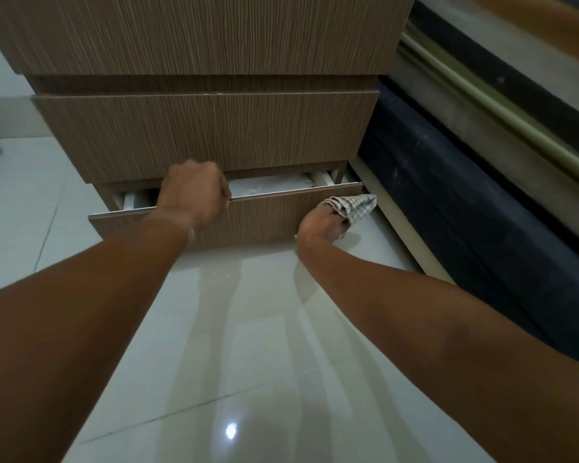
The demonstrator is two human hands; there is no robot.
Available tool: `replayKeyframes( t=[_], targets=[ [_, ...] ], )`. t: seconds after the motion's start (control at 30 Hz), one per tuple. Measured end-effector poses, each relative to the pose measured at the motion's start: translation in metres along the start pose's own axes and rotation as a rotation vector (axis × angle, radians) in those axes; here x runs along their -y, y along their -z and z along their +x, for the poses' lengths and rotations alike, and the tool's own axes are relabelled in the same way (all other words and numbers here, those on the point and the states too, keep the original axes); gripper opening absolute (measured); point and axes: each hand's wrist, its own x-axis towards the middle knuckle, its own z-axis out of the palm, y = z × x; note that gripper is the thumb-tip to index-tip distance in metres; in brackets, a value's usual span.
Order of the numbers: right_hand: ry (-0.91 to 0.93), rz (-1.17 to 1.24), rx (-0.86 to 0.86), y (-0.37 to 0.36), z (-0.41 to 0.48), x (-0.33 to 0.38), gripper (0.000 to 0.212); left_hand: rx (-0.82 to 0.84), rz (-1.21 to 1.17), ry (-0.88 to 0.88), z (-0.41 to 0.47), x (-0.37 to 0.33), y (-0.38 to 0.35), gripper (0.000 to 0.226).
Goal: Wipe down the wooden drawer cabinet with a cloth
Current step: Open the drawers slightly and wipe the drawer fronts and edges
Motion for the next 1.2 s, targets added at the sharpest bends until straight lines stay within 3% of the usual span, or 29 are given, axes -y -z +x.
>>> replayKeyframes(
  t=[0.07,0.23,0.3,0.47,0.63,0.73,0.8,0.93,1.03,1.2],
  targets=[
    [-0.027,-0.013,0.035,-0.007,-0.022,-0.005,0.056,0.000,0.001,0.002,0.000,0.001,-0.002,0.011],
    [0.100,-0.053,0.195,-0.018,-0.066,-0.027,0.092,-0.010,-0.002,-0.009,0.001,0.001,-0.002,0.008],
    [0.071,-0.001,0.183,-0.018,-0.066,-0.025,0.096,-0.016,0.003,-0.015,0.000,0.001,-0.002,0.009],
    [-0.268,0.151,-0.005,-0.026,-0.046,0.002,0.081,-0.017,-0.002,-0.012,0.001,0.000,-0.001,0.010],
    [-0.368,0.136,0.099,-0.039,-0.074,0.007,0.065,-0.020,0.013,-0.006,-0.001,-0.002,-0.001,0.011],
    [-0.416,0.148,0.234,-0.054,-0.112,0.002,0.068,-0.023,0.029,-0.004,0.000,-0.003,0.000,0.012],
    [-0.438,0.179,0.204,-0.054,-0.115,0.007,0.070,-0.012,0.034,-0.003,0.001,-0.002,0.002,0.012],
    [-0.271,0.117,0.003,-0.037,-0.059,0.027,0.062,-0.003,0.022,0.003,0.002,0.000,0.000,0.014],
    [-0.214,0.206,-0.150,-0.018,-0.018,0.046,0.065,-0.007,0.044,-0.001,0.005,0.003,-0.003,0.013],
    [-0.035,0.291,-0.209,-0.015,-0.008,0.060,0.060,-0.009,0.050,0.008,0.004,0.000,-0.003,0.015]
  ],
)
